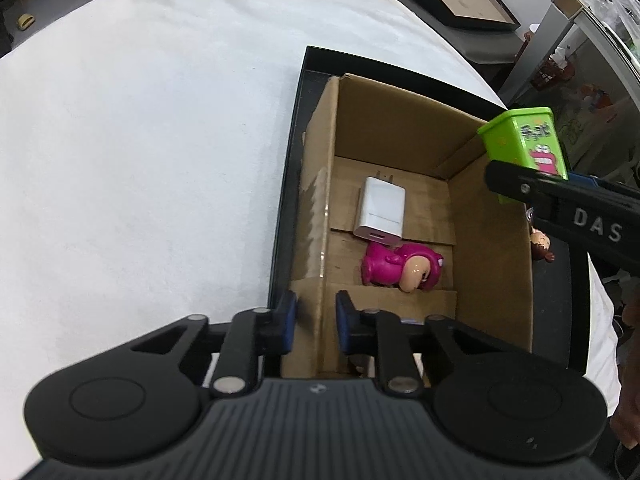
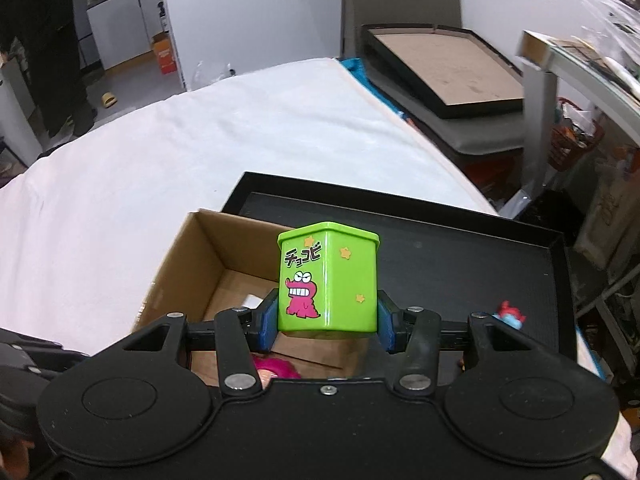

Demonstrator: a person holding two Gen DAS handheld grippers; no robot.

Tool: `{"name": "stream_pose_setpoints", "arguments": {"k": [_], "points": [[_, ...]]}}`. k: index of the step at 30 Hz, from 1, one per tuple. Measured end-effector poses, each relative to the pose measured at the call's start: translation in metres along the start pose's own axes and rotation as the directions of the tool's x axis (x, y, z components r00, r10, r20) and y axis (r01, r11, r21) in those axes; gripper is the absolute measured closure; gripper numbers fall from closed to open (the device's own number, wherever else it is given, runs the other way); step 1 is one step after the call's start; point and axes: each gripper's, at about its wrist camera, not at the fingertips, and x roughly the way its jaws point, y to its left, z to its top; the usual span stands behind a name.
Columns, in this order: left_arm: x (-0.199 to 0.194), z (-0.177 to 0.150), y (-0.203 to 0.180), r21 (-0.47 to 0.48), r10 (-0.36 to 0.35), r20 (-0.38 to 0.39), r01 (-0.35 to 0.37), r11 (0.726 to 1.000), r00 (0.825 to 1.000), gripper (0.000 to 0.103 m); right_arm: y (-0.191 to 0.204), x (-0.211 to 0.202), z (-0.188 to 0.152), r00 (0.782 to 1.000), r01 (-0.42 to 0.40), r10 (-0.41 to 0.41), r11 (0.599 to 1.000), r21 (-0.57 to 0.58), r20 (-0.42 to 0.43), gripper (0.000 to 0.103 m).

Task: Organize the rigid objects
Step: 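Carry the green cup into the box with the right tool and release it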

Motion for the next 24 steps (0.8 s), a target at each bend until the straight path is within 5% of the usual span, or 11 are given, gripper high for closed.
{"name": "stream_pose_setpoints", "arguments": {"k": [13, 24], "points": [[0.005, 0.002, 0.008, -0.027, -0.029, -0.015, 0.028, 0.999, 0.999, 0.088, 0.024, 0.019, 0.005, 0.999, 0.042, -0.043, 0.998, -0.055, -0.028, 0.053], [-0.007, 0.003, -0.001, -0.022, 0.001, 0.002, -0.001, 1.000, 1.000, 0.088, 0.007, 0.002, -0.002, 1.000, 0.028, -0.028, 1.000, -0.008, -0.009, 0.046]]}}
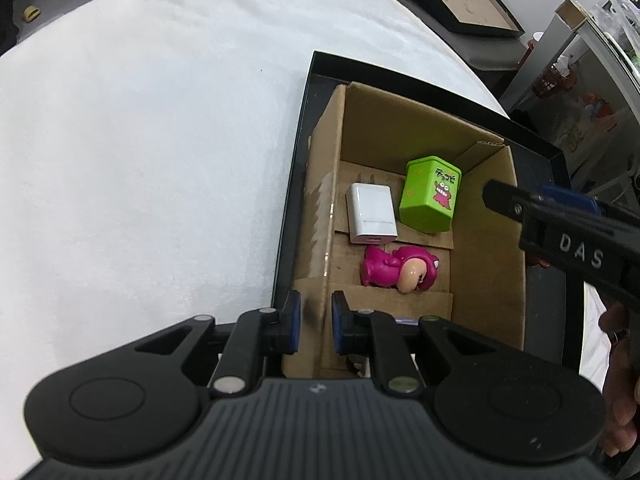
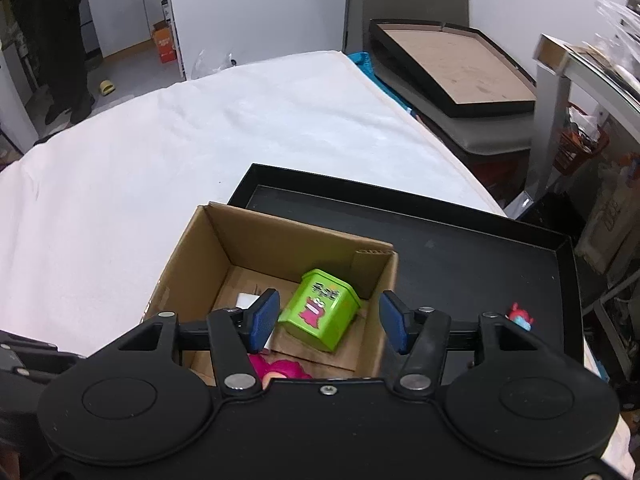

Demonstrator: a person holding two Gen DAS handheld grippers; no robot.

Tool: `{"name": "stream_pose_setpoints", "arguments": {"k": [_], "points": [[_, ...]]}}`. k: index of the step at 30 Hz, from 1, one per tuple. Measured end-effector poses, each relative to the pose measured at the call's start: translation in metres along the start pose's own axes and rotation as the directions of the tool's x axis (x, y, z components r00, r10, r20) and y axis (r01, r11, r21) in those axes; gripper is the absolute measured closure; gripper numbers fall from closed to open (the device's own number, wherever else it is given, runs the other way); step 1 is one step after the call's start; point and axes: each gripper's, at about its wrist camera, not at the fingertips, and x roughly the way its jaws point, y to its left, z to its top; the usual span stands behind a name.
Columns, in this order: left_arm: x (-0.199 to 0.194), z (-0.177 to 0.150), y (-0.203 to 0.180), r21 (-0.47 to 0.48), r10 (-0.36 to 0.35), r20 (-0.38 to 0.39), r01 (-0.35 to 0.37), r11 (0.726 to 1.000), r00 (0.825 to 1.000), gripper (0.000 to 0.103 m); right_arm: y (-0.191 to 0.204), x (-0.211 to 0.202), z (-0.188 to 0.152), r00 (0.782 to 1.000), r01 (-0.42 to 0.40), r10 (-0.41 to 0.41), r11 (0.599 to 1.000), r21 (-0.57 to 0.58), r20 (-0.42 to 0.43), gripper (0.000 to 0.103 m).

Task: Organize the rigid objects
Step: 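Carry the green cup into the box with the right tool and release it, then move the right tool to the brown-haired doll figure and grasp it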

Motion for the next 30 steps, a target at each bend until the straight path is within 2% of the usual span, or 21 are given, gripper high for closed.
{"name": "stream_pose_setpoints", "arguments": {"k": [12, 19, 22, 24, 30], "points": [[-0.026, -0.005, -0.025, 0.043, 0.063, 0.054, -0.065, 0.997, 0.997, 0.085, -0.038, -0.022, -0.020, 1.000, -0.007, 0.005, 0.997, 0.074, 0.028, 0.041], [-0.032, -0.009, -0.043, 0.055, 0.103, 0.057, -0.106, 0.993, 0.993, 0.082, -0.063, -0.031, -0.034, 0.999, -0.013, 0.009, 0.992, 0.123, 0.041, 0.040], [-0.032, -0.011, -0.051, 0.059, 0.118, 0.052, -0.121, 0.991, 0.992, 0.075, -0.075, -0.033, -0.041, 0.999, -0.015, 0.009, 0.990, 0.140, 0.043, 0.039], [-0.032, -0.012, -0.057, 0.067, 0.124, 0.054, -0.128, 0.990, 0.991, 0.066, -0.083, -0.035, -0.046, 0.999, -0.016, 0.009, 0.988, 0.154, 0.044, 0.038], [-0.033, -0.019, -0.076, 0.097, 0.147, 0.060, -0.152, 0.984, 0.987, 0.056, -0.109, -0.038, -0.059, 0.999, -0.017, 0.007, 0.980, 0.200, 0.051, 0.036]]}}
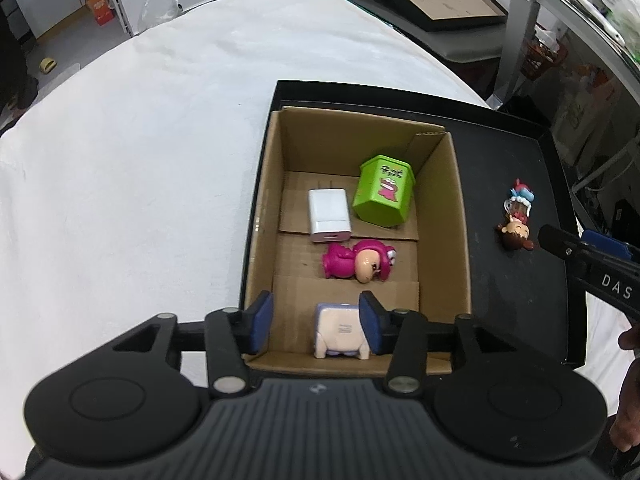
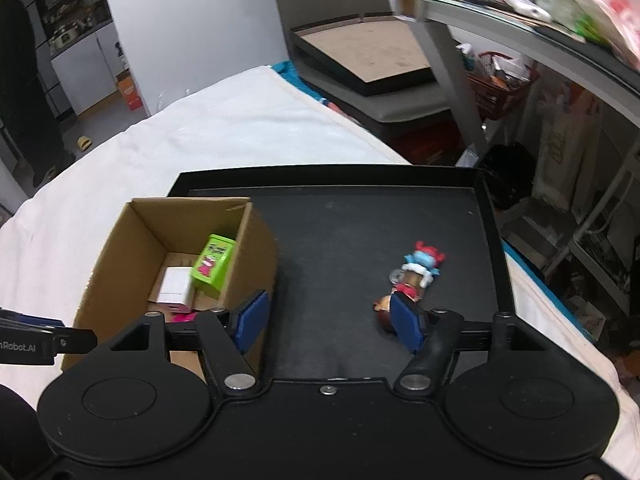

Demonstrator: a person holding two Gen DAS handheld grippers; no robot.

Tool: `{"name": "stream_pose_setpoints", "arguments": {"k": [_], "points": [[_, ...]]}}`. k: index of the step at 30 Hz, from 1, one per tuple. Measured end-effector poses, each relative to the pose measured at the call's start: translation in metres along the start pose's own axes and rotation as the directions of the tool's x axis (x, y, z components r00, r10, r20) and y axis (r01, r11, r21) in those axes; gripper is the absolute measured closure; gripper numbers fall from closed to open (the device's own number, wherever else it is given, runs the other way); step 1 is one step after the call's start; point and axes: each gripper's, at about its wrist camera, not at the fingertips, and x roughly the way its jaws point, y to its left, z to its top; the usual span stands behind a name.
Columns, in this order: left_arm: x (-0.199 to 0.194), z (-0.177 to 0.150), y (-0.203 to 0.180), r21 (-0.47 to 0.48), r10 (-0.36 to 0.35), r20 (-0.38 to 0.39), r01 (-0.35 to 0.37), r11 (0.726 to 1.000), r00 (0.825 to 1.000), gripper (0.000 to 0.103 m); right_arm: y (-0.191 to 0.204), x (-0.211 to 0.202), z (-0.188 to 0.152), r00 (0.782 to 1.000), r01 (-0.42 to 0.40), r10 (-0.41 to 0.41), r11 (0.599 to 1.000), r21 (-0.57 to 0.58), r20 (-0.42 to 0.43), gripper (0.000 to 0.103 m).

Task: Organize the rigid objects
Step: 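Move the right tool to the brown-haired doll figure and grasp it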

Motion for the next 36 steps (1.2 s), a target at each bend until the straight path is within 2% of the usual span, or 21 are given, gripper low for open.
{"name": "stream_pose_setpoints", "arguments": {"k": [7, 28, 32, 36], "points": [[0.000, -0.001, -0.020, 0.025, 0.034, -0.005, -0.034, 0.999, 0.999, 0.052, -0.026, -0.001, -0.007, 1.000, -0.009, 0.009, 0.999, 0.037, 0.007, 0.036], [0.022, 0.006, -0.072, 0.058, 0.051, -0.055, -0.048, 0.997, 0.997, 0.051, -0.109, 0.027, -0.034, 1.000, 0.001, 0.003, 0.984, 0.176, -0.022, 0.035], [0.027, 0.009, -0.086, 0.078, 0.052, -0.057, -0.047, 0.996, 0.997, 0.051, -0.118, 0.039, -0.036, 0.999, -0.018, 0.023, 0.979, 0.205, -0.025, 0.035], [0.027, 0.017, -0.096, 0.098, 0.069, -0.038, -0.065, 0.993, 0.997, 0.051, -0.114, 0.048, -0.035, 0.997, -0.072, 0.077, 0.976, 0.206, -0.016, 0.035]]}}
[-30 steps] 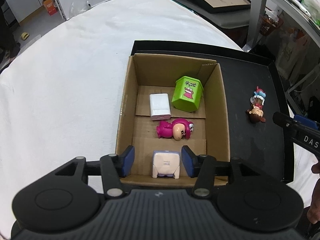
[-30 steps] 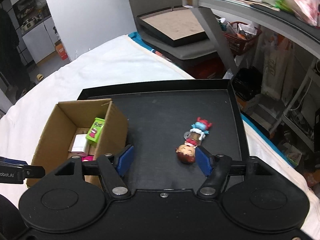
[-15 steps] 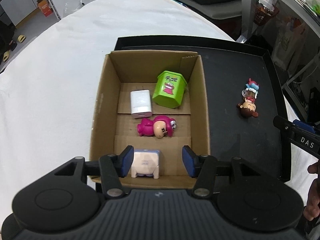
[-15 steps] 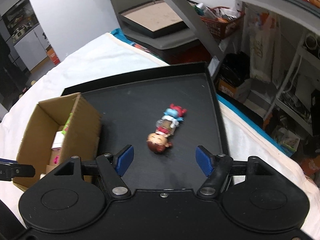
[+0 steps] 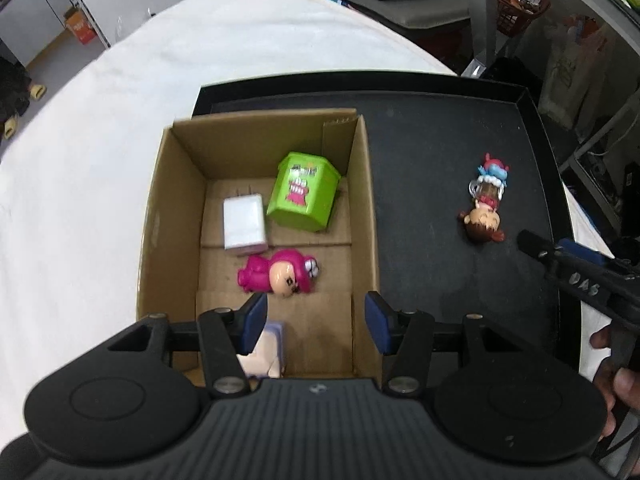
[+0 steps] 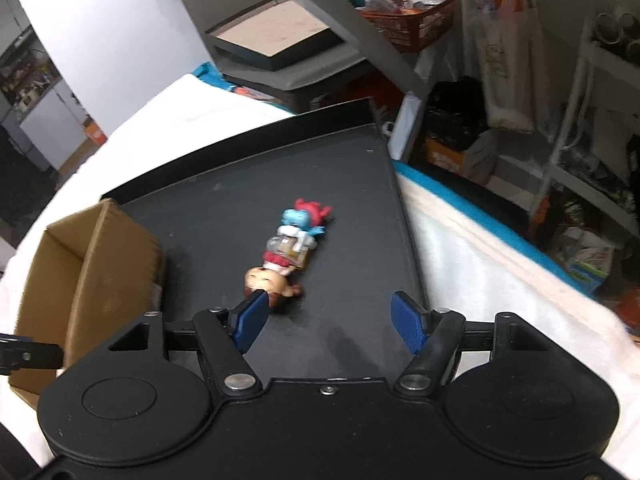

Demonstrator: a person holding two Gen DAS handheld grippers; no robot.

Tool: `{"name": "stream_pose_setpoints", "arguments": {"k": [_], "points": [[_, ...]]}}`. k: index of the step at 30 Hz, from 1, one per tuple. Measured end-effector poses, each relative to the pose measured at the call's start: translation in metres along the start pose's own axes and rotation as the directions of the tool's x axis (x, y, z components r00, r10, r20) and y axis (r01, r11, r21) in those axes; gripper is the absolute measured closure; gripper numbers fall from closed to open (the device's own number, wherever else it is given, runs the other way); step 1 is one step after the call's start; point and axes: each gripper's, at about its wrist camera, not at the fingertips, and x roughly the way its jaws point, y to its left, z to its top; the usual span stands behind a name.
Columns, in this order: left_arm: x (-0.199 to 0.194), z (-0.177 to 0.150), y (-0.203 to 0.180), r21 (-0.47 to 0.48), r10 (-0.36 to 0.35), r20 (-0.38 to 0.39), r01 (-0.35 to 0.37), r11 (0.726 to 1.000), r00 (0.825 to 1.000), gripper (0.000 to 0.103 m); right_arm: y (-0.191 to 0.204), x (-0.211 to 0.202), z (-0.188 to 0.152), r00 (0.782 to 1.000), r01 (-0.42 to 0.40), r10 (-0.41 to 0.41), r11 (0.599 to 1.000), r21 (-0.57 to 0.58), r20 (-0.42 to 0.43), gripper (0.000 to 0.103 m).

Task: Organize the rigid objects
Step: 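Move the right tool to the brown-haired doll figure and grasp it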

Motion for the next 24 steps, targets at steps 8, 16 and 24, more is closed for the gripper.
{"name": "stream_pose_setpoints", "arguments": {"k": [8, 16, 24], "points": [[0.009, 0.015, 0.000, -0.019, -0.009, -0.023, 0.009, 1.000, 1.000, 0.046, 0.014, 0.027, 0.001, 0.996, -0.076, 0.075, 0.997, -0.001, -0.039, 0.040], [0.007, 0.025, 0.004, -0.027, 0.009, -0.016, -0.009, 1.000, 1.000, 0.045, 0.023, 0.049, 0.001, 0.994, -0.093, 0.092, 0.996, -0.010, -0.064, 0.053], [0.012, 0.026, 0.018, -0.059, 0.014, -0.020, -0.016, 0.998, 1.000, 0.045, 0.021, 0.047, -0.005, 0.996, -0.071, 0.069, 0.997, -0.029, -0.065, 0.062]]}}
